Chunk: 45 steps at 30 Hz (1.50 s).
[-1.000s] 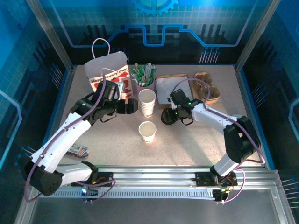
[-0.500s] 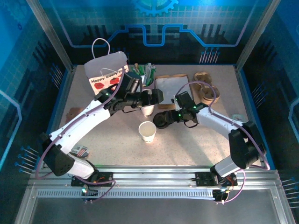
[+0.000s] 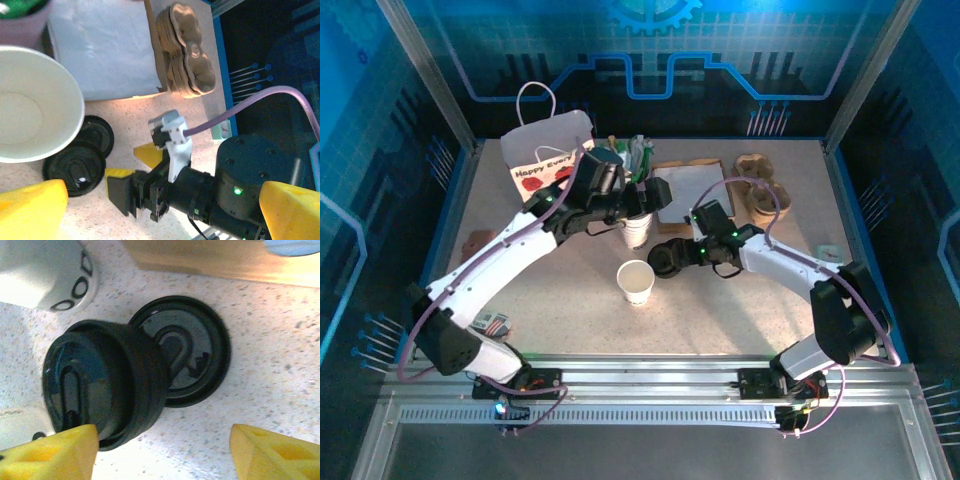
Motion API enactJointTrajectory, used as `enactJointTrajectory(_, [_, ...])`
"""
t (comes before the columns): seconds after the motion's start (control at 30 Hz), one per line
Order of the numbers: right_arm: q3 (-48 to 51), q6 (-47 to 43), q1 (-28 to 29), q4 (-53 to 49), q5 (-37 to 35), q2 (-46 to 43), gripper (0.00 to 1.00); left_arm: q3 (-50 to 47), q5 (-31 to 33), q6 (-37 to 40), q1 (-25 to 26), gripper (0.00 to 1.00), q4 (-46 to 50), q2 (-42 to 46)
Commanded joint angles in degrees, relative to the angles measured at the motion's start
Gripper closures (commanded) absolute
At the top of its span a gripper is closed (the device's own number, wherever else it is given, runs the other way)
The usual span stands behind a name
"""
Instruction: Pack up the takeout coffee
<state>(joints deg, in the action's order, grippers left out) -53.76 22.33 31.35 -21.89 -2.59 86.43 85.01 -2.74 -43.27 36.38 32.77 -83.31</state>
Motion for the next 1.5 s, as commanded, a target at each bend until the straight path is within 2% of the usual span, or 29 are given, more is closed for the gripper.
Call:
enactJointTrajectory(0.0, [-2.0, -1.8, 3.3, -1.3, -3.1, -1.4, 0.25, 0.6, 5.8, 6.7, -2.4, 0.01, 4.7, 7.1])
enactJointTrajectory(0.2, [-2.5, -3.6, 4.5, -1.0, -4.2, 0.3, 0.20, -4.2, 6.8, 10.4, -9.6, 0.01, 8.0, 15.4])
enactJointTrajectory(0.33, [-3.4, -5.3, 7.2, -0.9, -7.3, 1.2, 0.17, -6.1, 10.7, 14.0, -11.7, 0.01, 10.4, 19.5])
enactJointTrajectory(0.73, [-6.1, -8.4, 11.3, -0.9, -11.1, 4.6, 0.15, -10.9, 16.5, 18.2, -14.1, 0.01, 13.4, 24.3])
enactJointTrajectory(1.13, [-8.7, -8.9, 12.4, -1.3, -10.7, 8.2, 0.14, -11.3, 18.0, 20.3, -14.8, 0.01, 15.1, 25.3])
enactJointTrajectory(1.47, [-12.2, -11.2, 15.5, -2.7, -15.3, 11.4, 0.12, -12.1, 20.7, 22.0, -15.5, 0.01, 17.1, 27.5])
